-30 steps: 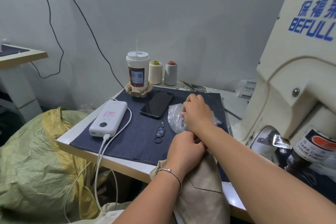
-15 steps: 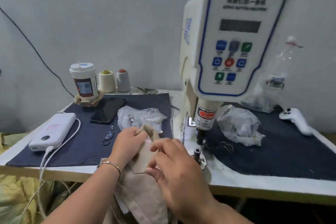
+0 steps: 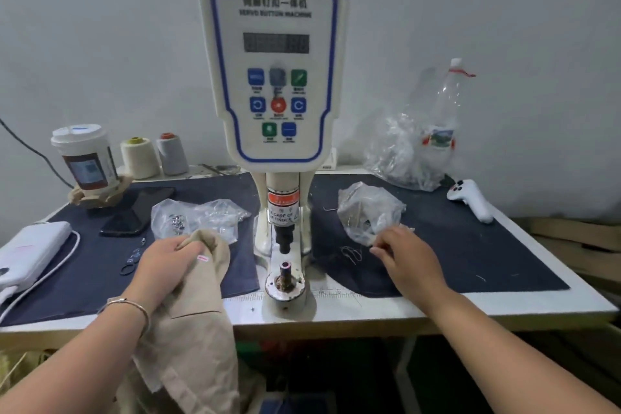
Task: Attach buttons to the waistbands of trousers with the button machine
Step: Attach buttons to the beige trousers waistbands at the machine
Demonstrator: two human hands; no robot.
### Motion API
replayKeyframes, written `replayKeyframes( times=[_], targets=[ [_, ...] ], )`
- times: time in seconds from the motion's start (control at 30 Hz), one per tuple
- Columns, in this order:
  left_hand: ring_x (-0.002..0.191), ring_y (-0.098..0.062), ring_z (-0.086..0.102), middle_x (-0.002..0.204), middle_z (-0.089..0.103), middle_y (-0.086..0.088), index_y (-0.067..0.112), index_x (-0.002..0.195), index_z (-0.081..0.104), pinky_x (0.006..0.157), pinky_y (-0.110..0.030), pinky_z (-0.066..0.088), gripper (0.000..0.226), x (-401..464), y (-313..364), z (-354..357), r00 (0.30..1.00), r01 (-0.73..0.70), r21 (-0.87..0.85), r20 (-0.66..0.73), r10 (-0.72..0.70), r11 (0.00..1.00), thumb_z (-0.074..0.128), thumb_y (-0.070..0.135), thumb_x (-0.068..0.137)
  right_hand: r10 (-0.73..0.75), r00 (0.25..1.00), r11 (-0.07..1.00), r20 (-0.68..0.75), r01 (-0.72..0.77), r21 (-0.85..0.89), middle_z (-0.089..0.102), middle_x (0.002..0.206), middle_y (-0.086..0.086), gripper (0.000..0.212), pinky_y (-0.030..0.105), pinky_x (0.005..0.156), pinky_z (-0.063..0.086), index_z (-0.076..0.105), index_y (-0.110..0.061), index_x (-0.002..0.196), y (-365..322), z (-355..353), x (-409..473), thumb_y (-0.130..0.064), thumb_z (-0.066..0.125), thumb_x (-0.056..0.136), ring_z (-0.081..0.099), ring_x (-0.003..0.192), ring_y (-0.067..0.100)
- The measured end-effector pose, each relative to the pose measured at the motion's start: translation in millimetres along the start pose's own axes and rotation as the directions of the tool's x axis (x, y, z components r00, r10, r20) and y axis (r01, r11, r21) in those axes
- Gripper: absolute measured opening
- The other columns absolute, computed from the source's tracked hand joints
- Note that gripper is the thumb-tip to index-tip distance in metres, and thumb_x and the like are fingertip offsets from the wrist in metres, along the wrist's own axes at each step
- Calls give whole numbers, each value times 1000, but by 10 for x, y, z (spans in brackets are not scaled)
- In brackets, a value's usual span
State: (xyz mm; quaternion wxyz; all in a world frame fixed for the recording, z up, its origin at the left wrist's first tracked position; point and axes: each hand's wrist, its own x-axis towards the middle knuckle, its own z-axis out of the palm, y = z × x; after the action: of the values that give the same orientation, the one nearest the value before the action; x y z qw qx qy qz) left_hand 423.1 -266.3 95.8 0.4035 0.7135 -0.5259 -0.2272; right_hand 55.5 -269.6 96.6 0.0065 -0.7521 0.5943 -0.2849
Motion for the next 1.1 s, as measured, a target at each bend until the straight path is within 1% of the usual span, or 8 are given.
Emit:
replayKeyframes(
  times=[0.1, 0.2, 0.43, 0.53, 0.7, 0.83, 0.97, 1.1],
  targets=[
    [59, -19, 35, 55, 39, 0, 12, 59, 48, 57, -34, 31, 29, -3, 6, -5, 1000, 15, -5, 8, -15, 1000, 56, 40, 64, 4, 999, 995, 54, 1, -97, 59, 93, -5, 15, 30, 68, 39, 59, -18, 87, 66, 165, -4, -28, 53, 97, 55, 89, 18],
    [58, -19, 33, 55, 35, 1, 18, 60, 46, 57, -34, 29, 31, 33, -33, 5, 1000, 18, -5, 3, -18, 1000, 66, 32, 80, -27, 998, 991, 55, 34, -126, 59, 96, -5, 16, 30, 70, 41, 60, -19, 89, 104, 233, -10, -29, 51, 97, 53, 92, 17],
    [57, -18, 29, 53, 28, 5, 21, 62, 38, 54, -33, 24, 37, 105, -129, 39, 1000, 20, -1, -21, -20, 1000, 64, 24, 88, -74, 994, 997, 79, 76, -29, 53, 84, -12, 10, 24, 69, 44, 62, -19, 76, 99, 197, -74, -22, 63, 85, 49, 80, 8],
    [57, -19, 30, 52, 30, 5, 19, 62, 40, 55, -34, 25, 36, 119, -149, 46, 1000, 8, -11, -28, -8, 1000, 64, 25, 88, 11, 998, 992, 64, -19, 123, 53, 74, -14, 14, 20, 64, 41, 61, -22, 68, 105, 156, -80, -12, 66, 76, 49, 70, 5],
    [59, -19, 34, 59, 37, -3, 16, 66, 51, 56, -34, 28, 27, 116, -155, 57, 999, -2, -4, -39, 2, 1000, 64, 25, 88, 290, 955, 865, 56, -286, 412, 56, 72, -10, 21, 16, 57, 39, 66, -20, 73, 153, 109, -32, 1, 67, 71, 49, 60, 6],
    [60, -20, 35, 59, 39, -4, 3, 65, 50, 57, -34, 29, 34, 128, -162, 59, 999, 7, 13, -35, -6, 1000, 64, 25, 88, 224, 968, 918, 115, -249, 309, 57, 86, -9, 16, 11, 62, 37, 68, -22, 75, 153, 138, 3, -8, 75, 74, 51, 69, 4],
    [58, -19, 33, 52, 35, 4, 18, 61, 46, 56, -33, 28, 32, 124, -159, 58, 999, 18, -9, -30, -18, 1000, 65, 24, 87, 186, 977, 945, 107, -207, 252, 55, 85, -10, 17, 10, 63, 35, 67, -27, 68, 168, 152, 14, -17, 77, 79, 52, 74, 4],
    [58, -17, 33, 54, 35, 2, 18, 63, 48, 55, -33, 29, 30, 136, -167, 60, 1000, 15, -32, -14, -16, 999, 64, 25, 87, 185, 977, 945, 107, -207, 254, 56, 86, -6, 14, 13, 65, 36, 69, -22, 71, 131, 132, -5, -16, 74, 82, 52, 76, 5]
  ],
)
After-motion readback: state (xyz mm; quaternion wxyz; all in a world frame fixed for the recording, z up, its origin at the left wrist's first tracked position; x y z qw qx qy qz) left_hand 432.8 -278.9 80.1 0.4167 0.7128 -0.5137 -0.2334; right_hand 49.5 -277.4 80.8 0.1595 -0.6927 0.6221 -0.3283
